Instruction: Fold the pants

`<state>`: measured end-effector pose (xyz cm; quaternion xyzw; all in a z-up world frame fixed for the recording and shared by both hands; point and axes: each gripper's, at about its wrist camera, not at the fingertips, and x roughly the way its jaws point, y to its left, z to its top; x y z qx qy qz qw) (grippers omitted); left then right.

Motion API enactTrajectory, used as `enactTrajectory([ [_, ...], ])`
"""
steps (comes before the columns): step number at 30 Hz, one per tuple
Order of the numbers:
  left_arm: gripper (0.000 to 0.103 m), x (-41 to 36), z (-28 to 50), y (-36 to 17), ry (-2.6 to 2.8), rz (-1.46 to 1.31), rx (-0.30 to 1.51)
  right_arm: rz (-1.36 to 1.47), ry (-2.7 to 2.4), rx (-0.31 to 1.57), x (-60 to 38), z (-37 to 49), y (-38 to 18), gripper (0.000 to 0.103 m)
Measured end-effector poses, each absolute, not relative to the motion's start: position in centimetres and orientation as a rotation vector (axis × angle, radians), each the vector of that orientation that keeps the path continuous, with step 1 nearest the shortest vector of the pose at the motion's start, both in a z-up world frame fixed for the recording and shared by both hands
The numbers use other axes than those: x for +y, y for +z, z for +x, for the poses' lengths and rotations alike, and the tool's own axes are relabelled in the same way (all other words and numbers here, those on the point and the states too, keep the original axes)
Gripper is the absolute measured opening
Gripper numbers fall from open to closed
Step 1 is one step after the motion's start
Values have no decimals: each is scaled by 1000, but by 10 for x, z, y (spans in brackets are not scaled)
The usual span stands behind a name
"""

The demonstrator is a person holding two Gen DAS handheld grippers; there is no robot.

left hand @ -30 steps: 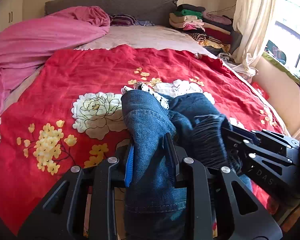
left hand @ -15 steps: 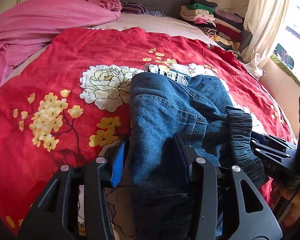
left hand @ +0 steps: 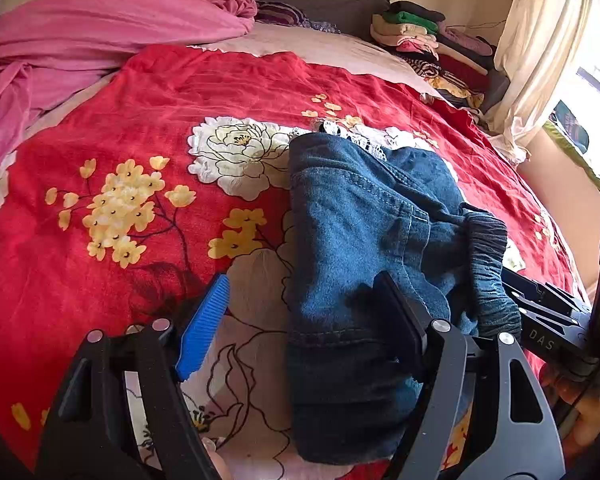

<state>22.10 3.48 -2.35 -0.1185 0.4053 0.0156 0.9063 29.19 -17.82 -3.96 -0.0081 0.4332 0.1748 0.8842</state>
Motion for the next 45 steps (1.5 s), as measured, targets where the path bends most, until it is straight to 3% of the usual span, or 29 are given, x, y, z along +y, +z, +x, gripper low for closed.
enactTrajectory([
  [10,81,40,200,-16,35,-250,829,-8,351,873,-192,264,-30,60],
  [14,84,40,194,-12,35,-249,826,7,361,863,-196,256,-25,71],
  [22,93,38,187,2,43,-234,797,-1,369,791,-193,241,-6,71],
  [32,93,36,180,16,50,-219,775,15,362,731,-197,232,17,71],
  [33,93,35,179,17,49,-219,773,17,364,729,-197,231,19,73],
  [34,93,35,178,18,48,-218,771,22,362,721,-198,230,21,98],
  [45,93,32,167,32,47,-209,742,23,369,668,-197,216,40,98],
])
